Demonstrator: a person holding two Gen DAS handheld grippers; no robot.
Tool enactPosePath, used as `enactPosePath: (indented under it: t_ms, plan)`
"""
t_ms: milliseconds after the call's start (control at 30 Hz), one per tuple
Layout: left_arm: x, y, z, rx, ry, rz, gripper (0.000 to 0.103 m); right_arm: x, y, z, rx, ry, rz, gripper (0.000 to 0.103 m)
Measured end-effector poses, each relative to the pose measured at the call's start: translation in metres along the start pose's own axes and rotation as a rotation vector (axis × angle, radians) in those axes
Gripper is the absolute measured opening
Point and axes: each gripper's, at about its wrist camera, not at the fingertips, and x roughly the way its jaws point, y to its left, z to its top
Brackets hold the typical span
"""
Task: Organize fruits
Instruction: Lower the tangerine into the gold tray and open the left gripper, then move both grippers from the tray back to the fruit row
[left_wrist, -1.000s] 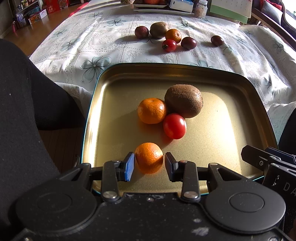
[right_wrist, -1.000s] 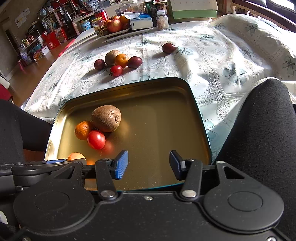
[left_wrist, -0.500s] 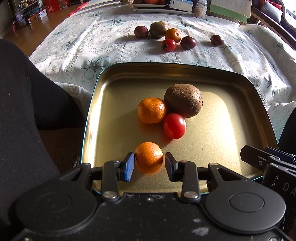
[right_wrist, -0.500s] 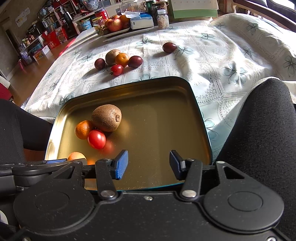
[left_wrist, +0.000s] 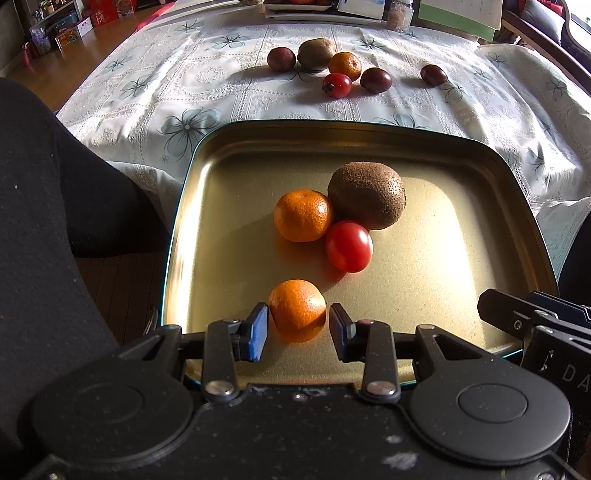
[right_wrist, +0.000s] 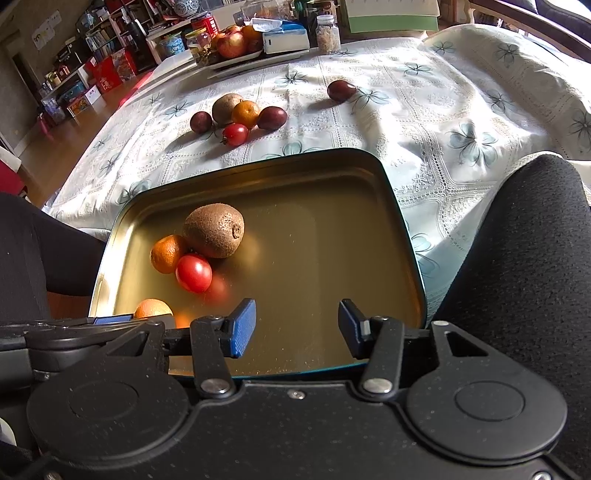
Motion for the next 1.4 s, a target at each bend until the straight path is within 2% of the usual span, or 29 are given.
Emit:
enactPosePath:
  t_ms: [400,567,833,933,1033,1200,1400]
  plan:
    - [0.000,0.001,-0.001,-0.007,0.007,0.001,0.036,0.006,0.001,0.002,-0.013,0.039,0.016,0.056]
    - [0.001,0.003,-0.001,-0.016,0.036,0.008,0.036,0.008,0.002,0.002,-0.019,0.064,0.012,0.056]
    - [-0.008,0.002,0.007,0.003,0.052,0.025,0.036,0.018,0.009,0.008,-0.063,0.160,-0.027,0.056]
    - [-0.012,0.003,0.019,0.015,0.063,0.024,0.036,0.022,0.008,0.013,-0.072,0.207,-0.016,0.056]
    - [-0.017,0.007,0.038,0.007,0.079,-0.018,0.036,0.025,0.007,0.021,-0.077,0.231,-0.016,0.056]
    - [-0.020,0.014,0.075,0.000,0.088,-0.060,0.036,0.022,0.004,0.043,-0.098,0.228,-0.021,0.056]
    - [-0.007,0.027,0.127,-0.037,0.101,-0.049,0.036,0.021,-0.007,0.083,-0.050,0.198,-0.004,0.056]
